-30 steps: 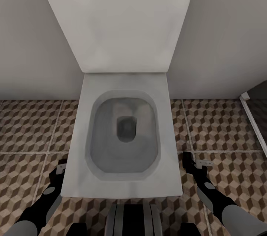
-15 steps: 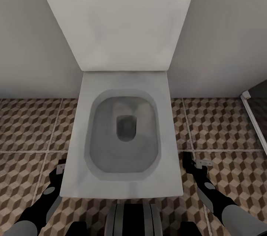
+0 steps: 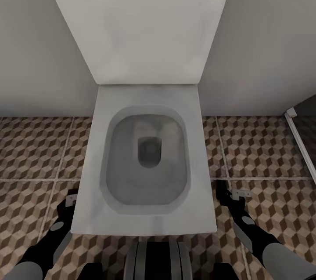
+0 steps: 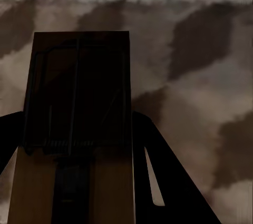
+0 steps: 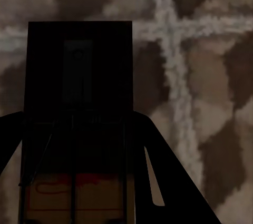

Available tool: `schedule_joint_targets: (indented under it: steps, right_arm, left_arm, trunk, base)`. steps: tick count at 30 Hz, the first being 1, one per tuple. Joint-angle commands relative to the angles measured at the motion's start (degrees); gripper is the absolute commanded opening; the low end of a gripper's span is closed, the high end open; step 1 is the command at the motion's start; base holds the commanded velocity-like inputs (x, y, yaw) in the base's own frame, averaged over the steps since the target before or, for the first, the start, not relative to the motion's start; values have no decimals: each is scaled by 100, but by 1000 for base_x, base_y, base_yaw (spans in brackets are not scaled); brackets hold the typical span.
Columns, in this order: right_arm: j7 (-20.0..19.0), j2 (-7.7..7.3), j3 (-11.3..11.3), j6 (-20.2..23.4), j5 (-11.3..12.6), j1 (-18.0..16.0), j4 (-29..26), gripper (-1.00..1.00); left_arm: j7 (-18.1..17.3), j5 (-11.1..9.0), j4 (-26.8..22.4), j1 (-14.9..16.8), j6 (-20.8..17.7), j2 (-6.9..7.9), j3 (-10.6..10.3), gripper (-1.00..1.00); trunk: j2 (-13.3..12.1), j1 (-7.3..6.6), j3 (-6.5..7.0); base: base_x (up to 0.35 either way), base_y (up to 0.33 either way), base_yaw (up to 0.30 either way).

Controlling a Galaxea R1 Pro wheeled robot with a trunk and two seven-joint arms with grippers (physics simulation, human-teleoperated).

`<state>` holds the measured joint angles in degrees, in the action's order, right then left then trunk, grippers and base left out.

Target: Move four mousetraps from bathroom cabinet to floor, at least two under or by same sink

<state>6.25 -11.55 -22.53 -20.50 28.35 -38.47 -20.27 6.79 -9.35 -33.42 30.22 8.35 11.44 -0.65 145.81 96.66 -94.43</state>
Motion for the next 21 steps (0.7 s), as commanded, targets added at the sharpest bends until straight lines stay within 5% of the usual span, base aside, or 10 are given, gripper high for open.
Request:
schedule_joint_targets:
  steps: [1,21]
  right_arm:
    - [43,-5,-50,-15,39,-3,-3,-100]
    - [43,-5,-50,-15,39,-3,-3,-100]
  left_arm:
    - [24,-39,2,1,17,7,-15,-100]
    - [33,-40,1,2,17,39,-6,-100]
  trunk:
    - [1,-1,-3]
    - [1,-1,-3]
  base:
    - [0,0,0]
    - [0,0,0]
